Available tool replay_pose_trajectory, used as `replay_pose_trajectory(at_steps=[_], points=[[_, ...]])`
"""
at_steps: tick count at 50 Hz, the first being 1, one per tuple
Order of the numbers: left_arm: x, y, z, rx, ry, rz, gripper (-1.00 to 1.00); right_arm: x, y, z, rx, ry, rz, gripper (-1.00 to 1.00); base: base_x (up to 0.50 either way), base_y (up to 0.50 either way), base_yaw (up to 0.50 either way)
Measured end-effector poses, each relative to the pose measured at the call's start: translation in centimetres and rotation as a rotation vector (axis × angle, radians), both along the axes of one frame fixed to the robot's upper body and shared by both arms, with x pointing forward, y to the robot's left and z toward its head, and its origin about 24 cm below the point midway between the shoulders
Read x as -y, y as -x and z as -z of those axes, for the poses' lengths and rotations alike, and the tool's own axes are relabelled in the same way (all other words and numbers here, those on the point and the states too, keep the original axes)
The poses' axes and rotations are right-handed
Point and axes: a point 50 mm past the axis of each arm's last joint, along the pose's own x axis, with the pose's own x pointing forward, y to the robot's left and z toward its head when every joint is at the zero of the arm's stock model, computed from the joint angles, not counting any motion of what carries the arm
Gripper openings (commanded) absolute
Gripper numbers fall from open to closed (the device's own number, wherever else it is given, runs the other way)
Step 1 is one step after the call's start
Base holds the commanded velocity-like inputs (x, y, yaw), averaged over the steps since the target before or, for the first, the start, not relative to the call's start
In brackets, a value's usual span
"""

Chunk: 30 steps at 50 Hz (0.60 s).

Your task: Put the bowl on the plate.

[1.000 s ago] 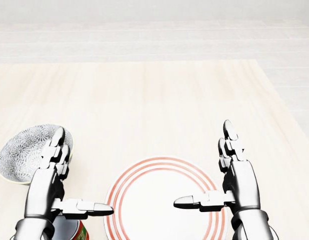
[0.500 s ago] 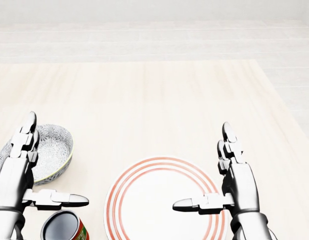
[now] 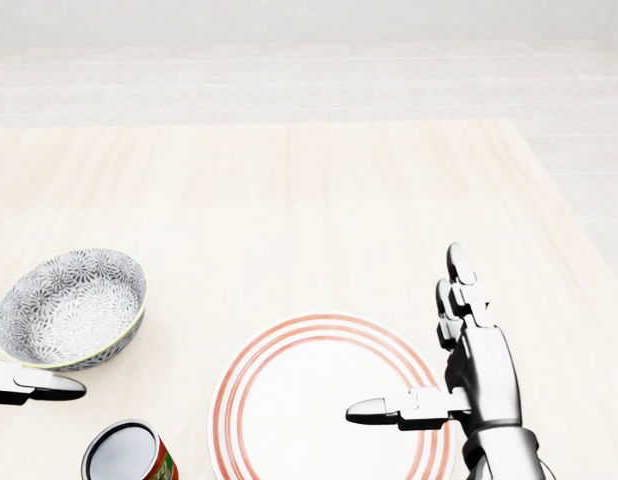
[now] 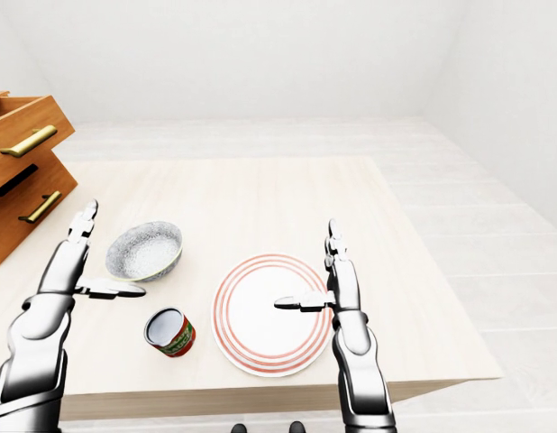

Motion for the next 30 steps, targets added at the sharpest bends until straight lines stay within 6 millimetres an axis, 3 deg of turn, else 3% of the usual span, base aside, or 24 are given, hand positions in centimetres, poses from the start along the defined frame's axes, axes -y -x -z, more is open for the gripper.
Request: replay_pose_trajectory(at_steps=[17, 30], points=[[-2.9, -1.3, 0.2, -0.093, -0.213, -0.079, 1.0, 0.1, 0.2, -0.5, 0.02, -0.003, 0.001, 1.0, 0.0, 0.0, 0.0], [-3.5, -2.9, 0.8, -0.117, -0.381, -0.095, 1.0, 0.1, 0.3, -0.2, 0.01, -0.007, 0.003, 1.0, 0.0, 0.0, 0.0]])
